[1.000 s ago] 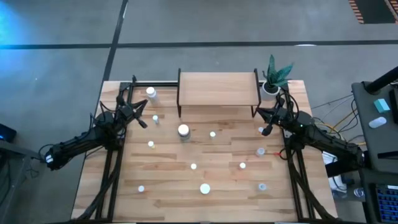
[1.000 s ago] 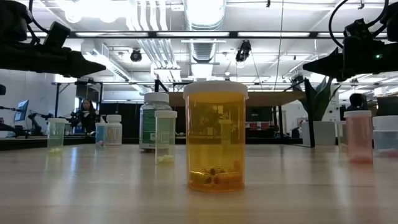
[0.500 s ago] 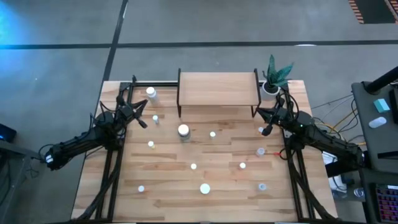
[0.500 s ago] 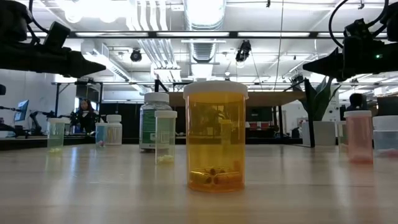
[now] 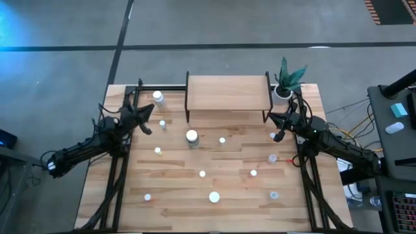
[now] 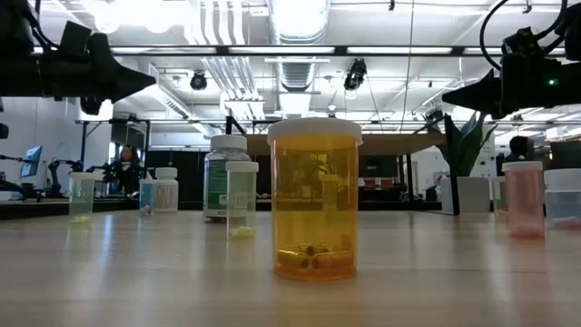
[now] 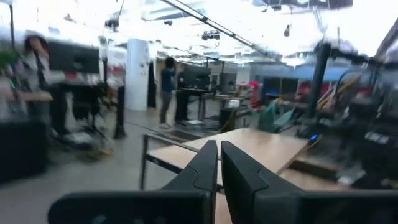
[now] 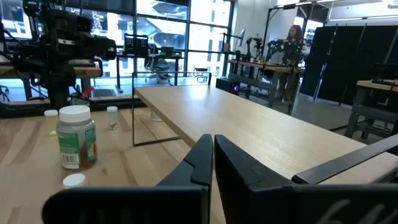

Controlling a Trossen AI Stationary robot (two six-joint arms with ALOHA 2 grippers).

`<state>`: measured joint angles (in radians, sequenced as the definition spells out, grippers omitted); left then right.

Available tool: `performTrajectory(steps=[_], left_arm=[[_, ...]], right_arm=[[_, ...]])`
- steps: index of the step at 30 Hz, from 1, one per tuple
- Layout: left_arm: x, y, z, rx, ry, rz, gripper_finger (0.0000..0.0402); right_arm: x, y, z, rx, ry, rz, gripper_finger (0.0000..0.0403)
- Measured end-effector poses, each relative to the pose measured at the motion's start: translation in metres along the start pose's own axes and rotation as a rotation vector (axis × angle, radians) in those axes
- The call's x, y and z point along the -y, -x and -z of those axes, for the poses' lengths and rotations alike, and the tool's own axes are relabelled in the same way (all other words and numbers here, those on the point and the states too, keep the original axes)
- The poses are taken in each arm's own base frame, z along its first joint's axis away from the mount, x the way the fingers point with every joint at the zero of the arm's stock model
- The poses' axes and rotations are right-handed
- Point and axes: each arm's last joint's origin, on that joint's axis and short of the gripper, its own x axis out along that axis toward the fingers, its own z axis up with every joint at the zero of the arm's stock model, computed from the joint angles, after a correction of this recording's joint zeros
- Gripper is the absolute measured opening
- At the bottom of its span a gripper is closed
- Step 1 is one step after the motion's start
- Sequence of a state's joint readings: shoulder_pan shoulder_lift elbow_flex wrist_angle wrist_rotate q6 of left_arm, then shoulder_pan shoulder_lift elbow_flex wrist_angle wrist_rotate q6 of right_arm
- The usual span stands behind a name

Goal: Pick and place medicine bottles onto shelf by color
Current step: Put the green pill bottle on the shelf

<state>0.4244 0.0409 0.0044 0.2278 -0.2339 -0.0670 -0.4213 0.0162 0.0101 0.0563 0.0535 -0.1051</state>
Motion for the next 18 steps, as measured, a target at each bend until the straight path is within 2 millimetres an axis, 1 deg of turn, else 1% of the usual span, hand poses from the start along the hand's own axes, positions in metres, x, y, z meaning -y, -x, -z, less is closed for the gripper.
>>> performTrajectory(steps=[2, 5, 7, 9, 12, 15, 18], left_arm=[[0.001, 0.000, 0.000, 0.001, 0.010, 0.037, 0.0005], [0.009, -0.001, -0.001, -0.047, 0.060, 0.284, 0.0005], [0.013, -0.003, -0.007, -0.072, 0.115, 0.386, 0.0005], [0.016, -0.005, -0.014, -0.079, 0.126, 0.418, 0.0004], [0.020, -0.009, -0.019, -0.109, 0.085, 0.447, 0.0001], [0.025, -0.014, -0.029, -0.145, 0.044, 0.502, 0.0000], [0.030, -0.020, -0.036, -0.209, 0.013, 0.543, 0.0000]], right_arm=[[0.000, 0.000, 0.000, 0.000, 0.000, 0.000, 0.0009], [0.000, 0.000, 0.000, 0.000, 0.000, 0.000, 0.0009], [0.000, 0.000, 0.000, 0.000, 0.000, 0.000, 0.0009], [0.000, 0.000, 0.000, 0.000, 0.000, 0.000, 0.0009], [0.000, 0.000, 0.000, 0.000, 0.000, 0.000, 0.0009], [0.000, 0.000, 0.000, 0.000, 0.000, 0.000, 0.0009], [0.000, 0.000, 0.000, 0.000, 0.000, 0.000, 0.0009]])
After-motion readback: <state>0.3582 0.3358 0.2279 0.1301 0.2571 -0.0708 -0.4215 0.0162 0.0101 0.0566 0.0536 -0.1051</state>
